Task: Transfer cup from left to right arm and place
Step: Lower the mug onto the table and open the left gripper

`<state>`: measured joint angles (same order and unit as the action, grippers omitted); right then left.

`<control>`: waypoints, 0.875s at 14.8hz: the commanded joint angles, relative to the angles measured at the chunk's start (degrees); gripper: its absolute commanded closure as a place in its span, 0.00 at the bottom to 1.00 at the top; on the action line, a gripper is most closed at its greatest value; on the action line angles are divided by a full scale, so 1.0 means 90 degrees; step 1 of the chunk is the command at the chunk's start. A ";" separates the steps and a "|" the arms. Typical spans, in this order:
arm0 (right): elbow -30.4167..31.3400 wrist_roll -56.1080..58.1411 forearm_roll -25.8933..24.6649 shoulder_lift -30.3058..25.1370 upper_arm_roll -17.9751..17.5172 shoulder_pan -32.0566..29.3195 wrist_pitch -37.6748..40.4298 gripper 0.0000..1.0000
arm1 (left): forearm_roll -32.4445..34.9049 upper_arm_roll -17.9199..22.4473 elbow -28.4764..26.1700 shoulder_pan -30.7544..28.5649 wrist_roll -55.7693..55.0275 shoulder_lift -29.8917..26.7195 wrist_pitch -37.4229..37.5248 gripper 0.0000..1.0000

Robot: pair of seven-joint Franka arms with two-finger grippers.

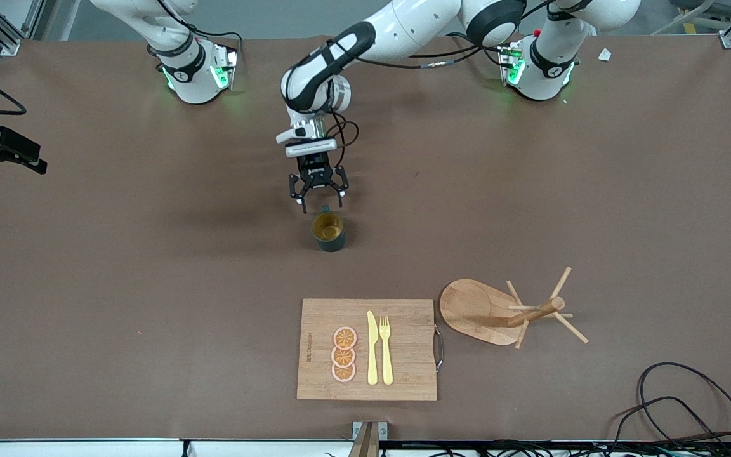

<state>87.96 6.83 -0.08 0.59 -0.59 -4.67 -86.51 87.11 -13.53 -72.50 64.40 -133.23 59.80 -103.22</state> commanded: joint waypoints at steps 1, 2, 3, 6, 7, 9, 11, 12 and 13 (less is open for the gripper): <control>-0.0028 0.0013 0.0096 0.0022 -0.0033 -0.0067 0.0042 0.00 | -0.0526 -0.0166 -0.0079 0.0012 0.0076 -0.0510 0.0140 0.00; 0.0002 0.0013 0.0096 0.0022 -0.0033 -0.0048 0.0052 0.00 | -0.0866 -0.0253 -0.0060 0.0003 0.0174 -0.0753 0.0150 0.00; 0.0012 0.0003 0.0096 0.0022 -0.0033 -0.0038 0.0042 0.00 | -0.1218 -0.0273 -0.0059 -0.0017 0.0358 -0.0997 0.0151 0.00; 0.0245 -0.0084 0.0164 0.0022 -0.0052 0.0166 -0.0142 0.00 | -0.2428 -0.0225 -0.0059 -0.0192 0.1207 -0.1788 0.0151 0.00; 0.0391 -0.0114 0.0232 0.0003 -0.0042 0.0274 -0.0289 0.00 | -0.2809 -0.0215 -0.0050 -0.0434 0.1558 -0.2081 0.0151 0.00; 0.0539 -0.0774 0.0243 0.0013 -0.0042 0.0586 -0.0446 0.00 | -0.3590 -0.0225 -0.0050 -0.0971 0.2290 -0.2628 0.0151 0.00; 0.0801 -0.1274 0.0243 0.0022 -0.0042 0.0879 -0.0796 0.00 | -0.4440 -0.0225 -0.0050 -0.1664 0.3265 -0.3136 0.0151 0.00; 0.0977 -0.1373 0.0243 0.0022 -0.0042 0.0958 -0.1011 0.00 | -0.4840 -0.0225 -0.0059 -0.2035 0.3725 -0.3361 0.0151 0.00; 0.1114 -0.1432 0.0243 0.0022 -0.0052 0.1074 -0.1216 0.00 | -0.5289 -0.0225 -0.0059 -0.2367 0.4174 -0.3576 0.0151 0.00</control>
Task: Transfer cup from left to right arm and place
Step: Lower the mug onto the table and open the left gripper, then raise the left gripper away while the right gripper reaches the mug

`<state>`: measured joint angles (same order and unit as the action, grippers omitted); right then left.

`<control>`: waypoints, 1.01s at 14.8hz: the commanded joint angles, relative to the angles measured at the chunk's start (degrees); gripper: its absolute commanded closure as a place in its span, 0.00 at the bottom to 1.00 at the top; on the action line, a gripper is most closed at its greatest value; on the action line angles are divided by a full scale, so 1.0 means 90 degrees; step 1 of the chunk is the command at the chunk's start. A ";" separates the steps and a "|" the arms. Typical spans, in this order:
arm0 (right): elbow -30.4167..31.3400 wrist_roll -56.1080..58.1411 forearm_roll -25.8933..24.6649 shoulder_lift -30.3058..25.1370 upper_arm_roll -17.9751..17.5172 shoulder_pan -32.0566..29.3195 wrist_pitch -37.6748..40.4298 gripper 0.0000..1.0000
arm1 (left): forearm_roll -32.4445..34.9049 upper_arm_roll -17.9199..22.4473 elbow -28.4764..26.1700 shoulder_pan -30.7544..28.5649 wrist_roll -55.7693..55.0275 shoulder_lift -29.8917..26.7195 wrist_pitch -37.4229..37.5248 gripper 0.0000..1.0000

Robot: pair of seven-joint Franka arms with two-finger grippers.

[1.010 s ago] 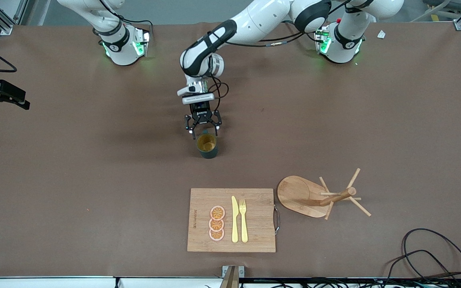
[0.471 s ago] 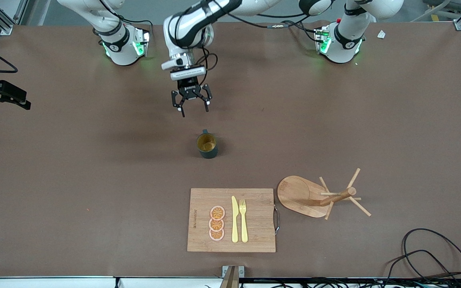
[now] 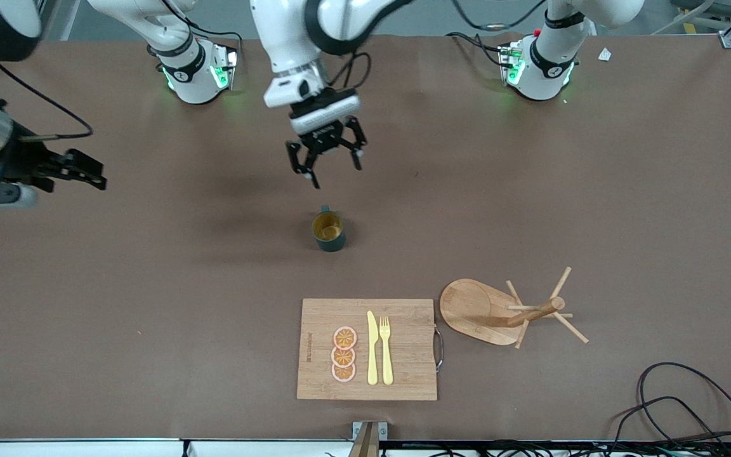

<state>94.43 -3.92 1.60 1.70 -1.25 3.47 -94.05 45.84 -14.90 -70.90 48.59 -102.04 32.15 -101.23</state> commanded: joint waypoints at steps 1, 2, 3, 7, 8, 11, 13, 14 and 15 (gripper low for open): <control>0.0590 -0.0422 0.0057 -0.0101 0.0022 0.0297 -0.0603 0.00 | -0.1211 -0.0073 -0.0237 -0.0971 0.1168 -0.0709 -0.0071 0.00; 0.0718 -0.0656 0.0057 -0.0101 0.0022 0.0424 -0.0769 0.00 | -0.1748 -0.0073 -0.0237 -0.1342 0.1656 -0.0923 -0.0071 0.00; 0.0825 -0.0881 0.0057 -0.0092 0.0031 0.0541 -0.0916 0.00 | -0.2276 -0.0073 -0.0237 -0.1742 0.2212 -0.1129 -0.0071 0.00; 0.0953 -0.1361 0.0057 0.0152 0.0022 0.0786 -0.1259 0.00 | -0.4103 -0.0218 -0.0237 -0.3373 0.3903 -0.1608 0.0211 0.00; 0.0963 -0.1448 0.0057 0.0201 0.0031 0.0835 -0.1317 0.00 | -0.4262 -0.0345 -0.0237 -0.3677 0.4400 -0.1725 0.0338 0.00; 0.0992 -0.1878 0.0057 0.0367 0.0031 0.1030 -0.1483 0.00 | -0.4302 -0.0375 -0.0237 -0.4215 0.5805 -0.1921 0.0923 0.00; 0.1099 -0.2180 0.0057 0.0445 0.0031 0.1206 -0.1756 0.00 | -0.4361 -0.0269 -0.0276 -0.4373 0.6928 -0.2242 0.1051 0.00; 0.1206 -0.2385 0.0047 0.0503 0.0031 0.1294 -0.1970 0.00 | -0.4380 -0.0181 -0.0296 -0.4431 0.7427 -0.2312 0.1294 0.00; 0.1275 -0.2590 0.0047 0.0572 0.0031 0.1430 -0.2146 0.00 | -0.4448 0.0013 -0.0286 -0.4442 0.7915 -0.2390 0.1480 0.00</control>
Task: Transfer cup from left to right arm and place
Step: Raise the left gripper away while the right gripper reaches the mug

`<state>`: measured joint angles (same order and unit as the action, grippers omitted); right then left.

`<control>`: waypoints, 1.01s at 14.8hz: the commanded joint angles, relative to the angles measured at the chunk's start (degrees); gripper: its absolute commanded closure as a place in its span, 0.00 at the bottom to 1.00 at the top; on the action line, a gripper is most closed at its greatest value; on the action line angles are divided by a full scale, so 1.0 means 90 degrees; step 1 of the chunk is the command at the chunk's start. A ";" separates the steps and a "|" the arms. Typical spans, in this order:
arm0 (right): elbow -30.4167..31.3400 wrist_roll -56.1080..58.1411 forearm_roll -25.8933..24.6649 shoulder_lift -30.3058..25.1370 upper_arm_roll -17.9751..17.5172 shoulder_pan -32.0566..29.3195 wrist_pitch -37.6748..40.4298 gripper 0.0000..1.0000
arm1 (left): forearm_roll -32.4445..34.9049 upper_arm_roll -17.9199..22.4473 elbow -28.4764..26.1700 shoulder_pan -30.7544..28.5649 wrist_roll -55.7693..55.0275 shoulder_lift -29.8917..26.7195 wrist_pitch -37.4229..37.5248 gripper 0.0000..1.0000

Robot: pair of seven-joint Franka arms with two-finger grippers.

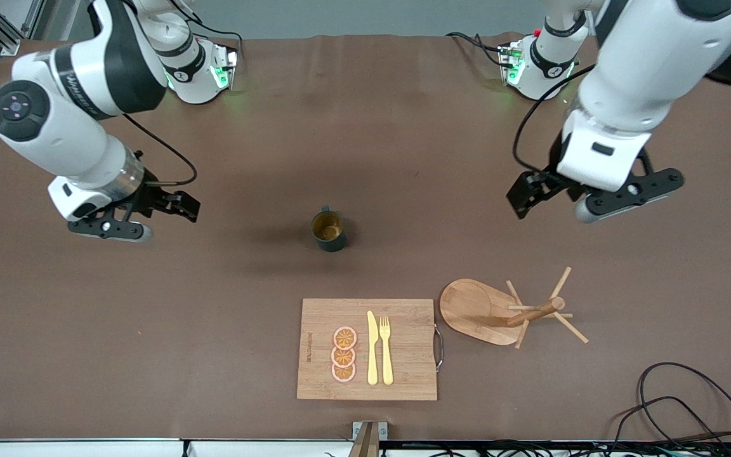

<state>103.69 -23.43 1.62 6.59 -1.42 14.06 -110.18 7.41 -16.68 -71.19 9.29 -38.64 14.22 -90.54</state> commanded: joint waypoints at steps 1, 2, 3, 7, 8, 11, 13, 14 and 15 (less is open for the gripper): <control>0.0256 -0.0675 0.0044 0.0146 0.0050 0.0351 -0.0500 0.00 | -0.0343 0.0415 -0.0273 -0.0075 0.1320 -0.0534 0.0410 0.00; 0.0256 -0.0958 0.0044 0.0263 0.0050 0.0459 -0.0598 0.00 | -0.0471 0.0582 -0.0302 -0.0085 0.1721 -0.0642 0.0575 0.00; 0.0256 -0.1203 0.0044 0.0371 0.0050 0.0576 -0.0744 0.00 | -0.0482 0.0719 -0.0360 -0.0095 0.1957 -0.0759 0.0693 0.00; 0.0247 -0.1810 -0.0024 0.0693 0.0060 0.1064 -0.1107 0.00 | -0.0628 0.0759 -0.1150 -0.0602 0.3031 -0.1461 0.0792 0.00; 0.0247 -0.1849 -0.0053 0.0762 0.0069 0.1230 -0.1117 0.00 | -0.0638 0.0759 -0.1316 -0.0690 0.3198 -0.1598 0.0792 0.00; 0.0247 -0.1946 -0.0404 0.1054 0.0070 0.1669 -0.1175 0.00 | -0.0638 0.0759 -0.1718 -0.0739 0.3210 -0.1931 0.0851 0.00; 0.0247 -0.2452 -0.0424 0.1327 0.0070 0.1982 -0.1428 0.00 | -0.0638 0.0817 -0.1854 -0.0739 0.3220 -0.2038 0.0870 0.00; 0.0247 -0.2687 -0.0424 0.1493 0.0079 0.2138 -0.1613 0.00 | -0.0648 0.0866 -0.1942 -0.0739 0.3229 -0.2078 0.0870 0.00; 0.0247 -0.2912 -0.0463 0.1640 0.0079 0.2226 -0.1808 0.00 | -0.0648 0.0866 -0.2030 -0.0739 0.3278 -0.2136 0.0870 0.00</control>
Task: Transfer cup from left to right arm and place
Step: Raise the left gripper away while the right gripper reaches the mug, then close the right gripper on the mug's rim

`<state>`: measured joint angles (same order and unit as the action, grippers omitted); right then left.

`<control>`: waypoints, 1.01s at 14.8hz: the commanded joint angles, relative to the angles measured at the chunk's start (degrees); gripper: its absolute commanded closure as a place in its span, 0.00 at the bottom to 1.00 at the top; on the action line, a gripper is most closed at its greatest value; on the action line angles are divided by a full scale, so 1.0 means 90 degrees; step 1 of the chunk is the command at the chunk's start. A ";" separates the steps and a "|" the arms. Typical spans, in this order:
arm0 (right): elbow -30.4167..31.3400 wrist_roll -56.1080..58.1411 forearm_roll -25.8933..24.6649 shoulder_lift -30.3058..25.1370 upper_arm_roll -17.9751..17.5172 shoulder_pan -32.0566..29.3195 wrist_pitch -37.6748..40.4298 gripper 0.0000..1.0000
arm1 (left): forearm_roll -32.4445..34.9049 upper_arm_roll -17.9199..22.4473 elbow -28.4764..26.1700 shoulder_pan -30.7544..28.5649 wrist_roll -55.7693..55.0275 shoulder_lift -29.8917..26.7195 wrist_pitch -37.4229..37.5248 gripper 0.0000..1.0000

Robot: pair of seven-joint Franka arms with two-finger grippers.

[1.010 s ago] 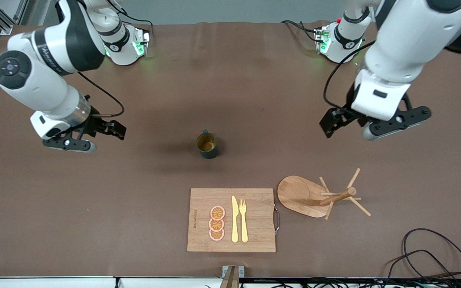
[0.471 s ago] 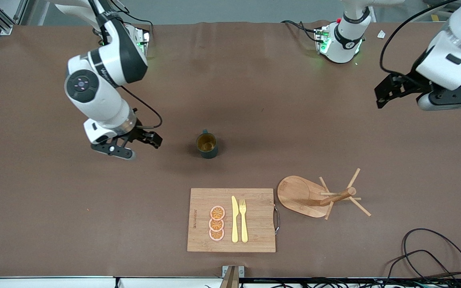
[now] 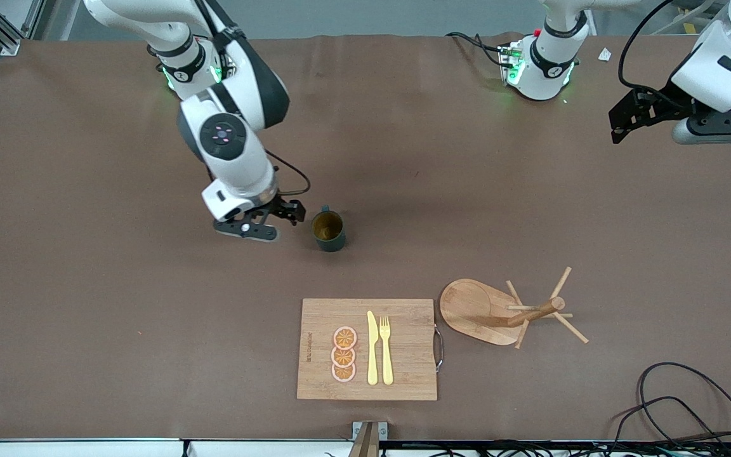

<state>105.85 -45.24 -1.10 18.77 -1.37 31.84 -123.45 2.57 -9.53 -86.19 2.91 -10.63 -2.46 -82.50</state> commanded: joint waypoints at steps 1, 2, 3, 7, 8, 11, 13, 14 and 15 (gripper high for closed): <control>0.0006 -0.0684 -0.0229 0.0414 0.0074 0.0299 -0.0501 0.00 | -0.0109 0.0092 -0.0404 -0.0050 0.0271 -0.0303 -0.0033 0.00; 0.0006 -0.0802 -0.0297 0.0492 0.0074 0.0367 -0.0618 0.00 | -0.0109 0.0170 -0.0404 -0.0060 0.0389 -0.0303 -0.0023 0.00; 0.0006 -0.0861 -0.0308 0.0561 0.0074 0.0407 -0.0678 0.00 | -0.0119 0.0248 -0.0404 -0.0070 0.0506 -0.0303 -0.0023 0.00; 0.0007 -0.0881 -0.0308 0.0659 0.0084 0.0456 -0.0834 0.00 | -0.0363 0.0317 -0.0404 -0.0080 0.0527 -0.0352 -0.0023 0.00; 0.0016 -0.0910 -0.0308 0.0717 0.0084 0.0456 -0.0883 0.00 | -0.0354 0.0317 -0.0394 -0.0118 0.0536 -0.0342 -0.0023 0.00; 0.0007 -0.1085 -0.0337 0.0883 0.0084 0.0543 -0.1059 0.12 | -0.0353 0.0307 -0.0404 -0.0119 0.0536 -0.0342 -0.0023 0.00; -0.0003 -0.1145 -0.0347 0.0961 0.0084 0.0554 -0.1166 0.14 | -0.0344 0.0307 -0.0385 -0.0119 0.0536 -0.0323 -0.0033 0.00; -0.0003 -0.1154 -0.0347 0.0981 0.0084 0.0554 -0.1205 0.17 | -0.0344 0.0307 -0.0375 -0.0119 0.0536 -0.0313 -0.0033 0.00; -0.0003 -0.1154 -0.0347 0.1010 0.0084 0.0554 -0.1215 0.21 | -0.0344 0.0307 -0.0375 -0.0119 0.0536 -0.0313 -0.0033 0.00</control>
<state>105.90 -53.74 -2.72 27.38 -1.04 36.25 -133.64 0.37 -6.50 -88.69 2.63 -6.73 -4.28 -82.51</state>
